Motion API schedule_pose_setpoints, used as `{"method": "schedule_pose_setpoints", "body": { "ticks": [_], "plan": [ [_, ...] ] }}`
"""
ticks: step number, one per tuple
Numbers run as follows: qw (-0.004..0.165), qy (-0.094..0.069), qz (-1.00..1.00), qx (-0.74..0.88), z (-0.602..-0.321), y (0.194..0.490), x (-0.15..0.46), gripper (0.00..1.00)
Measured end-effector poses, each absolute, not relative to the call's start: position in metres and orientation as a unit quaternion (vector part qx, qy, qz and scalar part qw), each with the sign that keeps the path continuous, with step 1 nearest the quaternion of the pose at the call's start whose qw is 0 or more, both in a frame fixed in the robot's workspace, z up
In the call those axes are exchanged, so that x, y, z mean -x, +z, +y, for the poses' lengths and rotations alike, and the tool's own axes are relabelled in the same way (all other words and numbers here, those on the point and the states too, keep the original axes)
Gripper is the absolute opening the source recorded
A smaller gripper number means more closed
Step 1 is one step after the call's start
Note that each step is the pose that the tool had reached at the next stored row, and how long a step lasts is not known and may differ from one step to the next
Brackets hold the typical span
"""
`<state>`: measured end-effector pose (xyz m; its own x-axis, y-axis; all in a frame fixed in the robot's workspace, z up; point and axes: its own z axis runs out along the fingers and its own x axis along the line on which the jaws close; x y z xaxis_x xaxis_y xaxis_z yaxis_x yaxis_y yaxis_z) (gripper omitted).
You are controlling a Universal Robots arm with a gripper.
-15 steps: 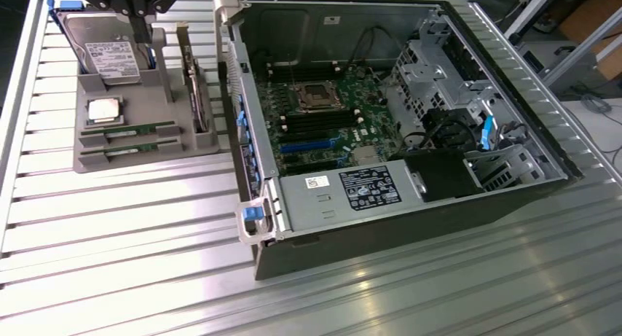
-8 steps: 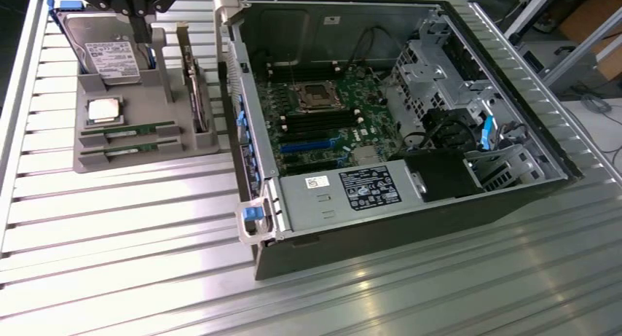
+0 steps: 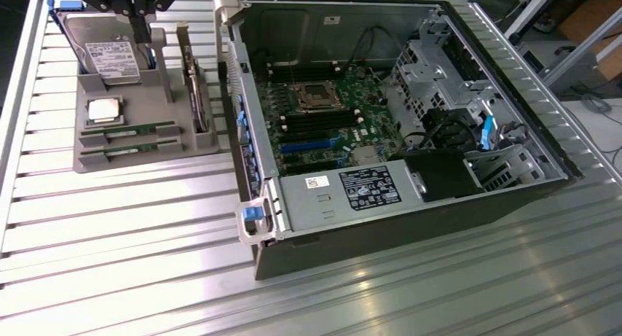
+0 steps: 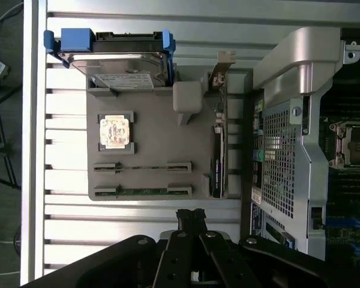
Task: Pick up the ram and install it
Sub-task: 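Pick up the ram and move it above insertion slot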
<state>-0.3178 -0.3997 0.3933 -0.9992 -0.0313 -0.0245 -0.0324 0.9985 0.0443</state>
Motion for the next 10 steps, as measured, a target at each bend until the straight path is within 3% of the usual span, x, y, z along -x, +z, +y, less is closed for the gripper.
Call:
{"method": "schedule_pose_setpoints", "body": {
  "ticks": [10],
  "plan": [
    [0.011, 0.023, 0.998, 0.052, -0.3997, 0.3933, 0.3178, 0.11]
  ]
}}
